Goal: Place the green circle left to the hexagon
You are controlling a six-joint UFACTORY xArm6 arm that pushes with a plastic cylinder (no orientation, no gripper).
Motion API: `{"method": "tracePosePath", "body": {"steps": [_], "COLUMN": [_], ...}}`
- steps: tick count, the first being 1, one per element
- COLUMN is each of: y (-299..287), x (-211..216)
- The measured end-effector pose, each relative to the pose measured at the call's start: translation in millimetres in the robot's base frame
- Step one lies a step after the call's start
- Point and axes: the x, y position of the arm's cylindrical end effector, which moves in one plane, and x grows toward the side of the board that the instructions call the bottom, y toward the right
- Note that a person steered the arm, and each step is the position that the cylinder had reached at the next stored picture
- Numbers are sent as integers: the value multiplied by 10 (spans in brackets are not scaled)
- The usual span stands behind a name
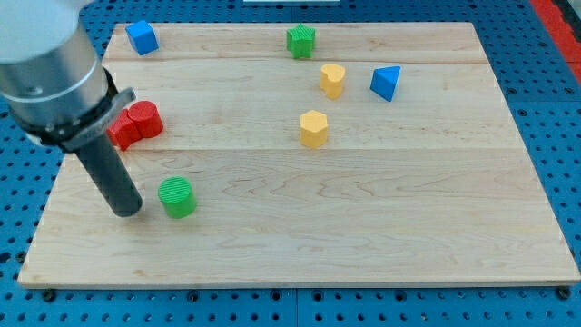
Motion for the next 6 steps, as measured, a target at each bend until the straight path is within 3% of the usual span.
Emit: {"method": "tracePosePath", "body": {"steps": [2,3,6], "y": [1342,1013,1812], "x": [-474,-743,-1281]}}
